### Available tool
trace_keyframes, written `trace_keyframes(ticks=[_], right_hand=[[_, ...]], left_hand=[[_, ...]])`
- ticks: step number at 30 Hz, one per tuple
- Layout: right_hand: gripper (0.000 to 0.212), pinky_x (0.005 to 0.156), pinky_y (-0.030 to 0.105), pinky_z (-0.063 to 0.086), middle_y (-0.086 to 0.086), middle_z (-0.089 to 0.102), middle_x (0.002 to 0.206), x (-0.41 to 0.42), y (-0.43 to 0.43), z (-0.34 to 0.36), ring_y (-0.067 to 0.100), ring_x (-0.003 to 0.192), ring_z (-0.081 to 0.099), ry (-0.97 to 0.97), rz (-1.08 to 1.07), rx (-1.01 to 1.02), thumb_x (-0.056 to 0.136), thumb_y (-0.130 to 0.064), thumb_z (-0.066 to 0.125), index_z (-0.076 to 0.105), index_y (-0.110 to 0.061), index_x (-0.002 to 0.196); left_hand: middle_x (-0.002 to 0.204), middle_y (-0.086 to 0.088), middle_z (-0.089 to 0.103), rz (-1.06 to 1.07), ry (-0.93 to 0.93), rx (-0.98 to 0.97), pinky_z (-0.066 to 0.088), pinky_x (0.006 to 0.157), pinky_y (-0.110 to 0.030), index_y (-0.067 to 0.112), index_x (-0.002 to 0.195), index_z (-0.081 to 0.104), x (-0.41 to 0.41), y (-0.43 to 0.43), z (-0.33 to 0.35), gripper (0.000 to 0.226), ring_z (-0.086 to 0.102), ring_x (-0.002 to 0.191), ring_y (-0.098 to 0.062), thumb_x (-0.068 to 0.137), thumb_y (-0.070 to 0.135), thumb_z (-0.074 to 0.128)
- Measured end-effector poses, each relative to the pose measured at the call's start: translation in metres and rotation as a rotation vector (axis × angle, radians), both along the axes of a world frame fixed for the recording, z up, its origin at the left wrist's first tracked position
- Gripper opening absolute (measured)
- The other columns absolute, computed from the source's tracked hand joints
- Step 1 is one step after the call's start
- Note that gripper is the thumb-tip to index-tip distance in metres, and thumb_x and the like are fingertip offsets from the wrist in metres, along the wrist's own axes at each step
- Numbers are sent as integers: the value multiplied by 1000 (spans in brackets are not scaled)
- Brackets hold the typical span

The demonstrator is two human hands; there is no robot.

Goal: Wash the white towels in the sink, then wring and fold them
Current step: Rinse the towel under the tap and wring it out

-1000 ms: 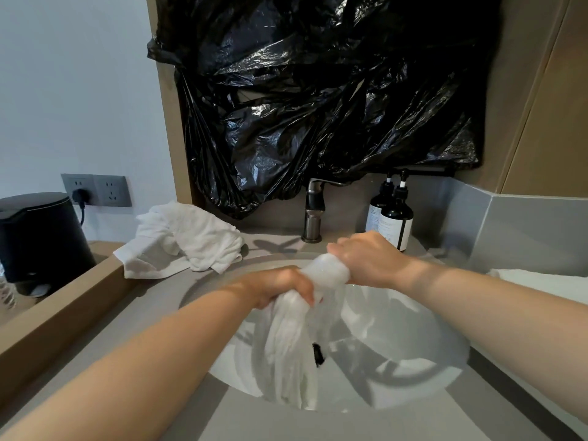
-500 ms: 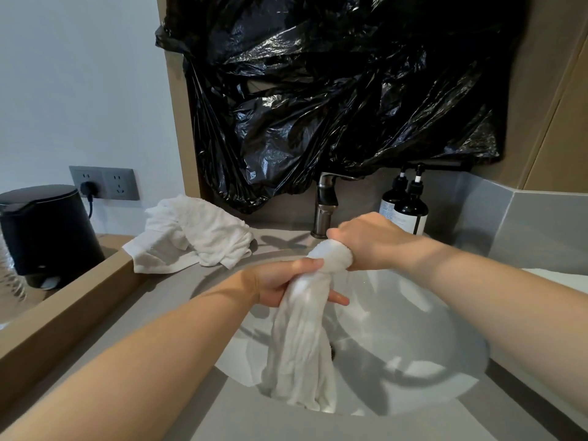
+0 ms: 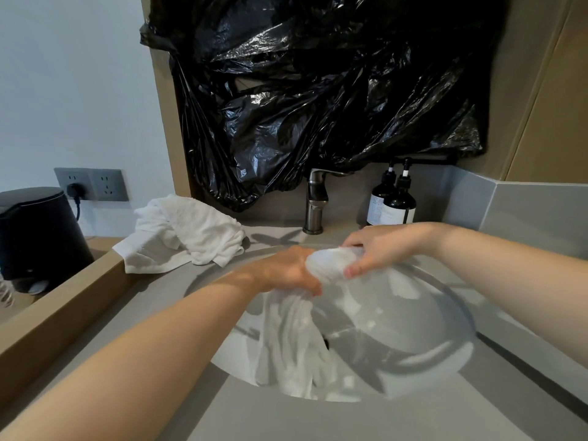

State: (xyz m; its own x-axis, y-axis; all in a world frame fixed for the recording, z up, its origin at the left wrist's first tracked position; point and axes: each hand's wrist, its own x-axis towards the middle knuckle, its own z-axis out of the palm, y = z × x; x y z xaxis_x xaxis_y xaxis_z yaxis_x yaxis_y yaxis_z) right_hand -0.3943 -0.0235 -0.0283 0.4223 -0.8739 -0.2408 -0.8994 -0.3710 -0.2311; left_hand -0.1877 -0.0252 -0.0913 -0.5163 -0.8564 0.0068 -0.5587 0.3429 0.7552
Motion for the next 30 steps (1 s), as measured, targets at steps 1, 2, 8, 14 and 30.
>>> trace_keyframes(ticks=[1,2,8,14,30], right_hand=[[60,67,19,45,0,57,86,-6,-3,-4,16,77,51,-223,-95,140,74,-76,53,65,-18,87],[71,67,18,46,5,59,84,-11,-5,-9,20,77,51,-438,-194,298,68,-80,46,71,-16,84],[116,101,29,45,2,71,113,-23,-14,-46,14,103,66,-703,-234,786,22,-83,75,63,-17,116],[99,84,41,56,12,59,123,-25,-7,-60,22,103,65,-604,41,1030,60,-47,87,37,-10,137],[41,75,37,42,2,55,103,37,-3,-17,25,101,56,387,302,-686,86,-14,56,41,-20,123]], left_hand=[[88,5,66,-21,-19,-20,49,74,-25,19,101,66,2,-2,-1,36,62,82,-13,71,6,80],[89,8,66,-39,-32,-31,48,75,-23,24,99,64,3,-3,-3,38,62,84,-12,69,9,82],[86,20,62,-84,-131,-153,41,67,-10,38,87,58,6,-6,-6,46,59,77,6,65,9,86],[87,21,60,-96,-276,-321,40,66,-6,23,105,67,3,-7,-8,43,55,76,5,67,14,85],[57,-8,53,130,426,412,43,48,-19,3,75,61,-4,3,-17,24,50,43,-16,51,1,59]])
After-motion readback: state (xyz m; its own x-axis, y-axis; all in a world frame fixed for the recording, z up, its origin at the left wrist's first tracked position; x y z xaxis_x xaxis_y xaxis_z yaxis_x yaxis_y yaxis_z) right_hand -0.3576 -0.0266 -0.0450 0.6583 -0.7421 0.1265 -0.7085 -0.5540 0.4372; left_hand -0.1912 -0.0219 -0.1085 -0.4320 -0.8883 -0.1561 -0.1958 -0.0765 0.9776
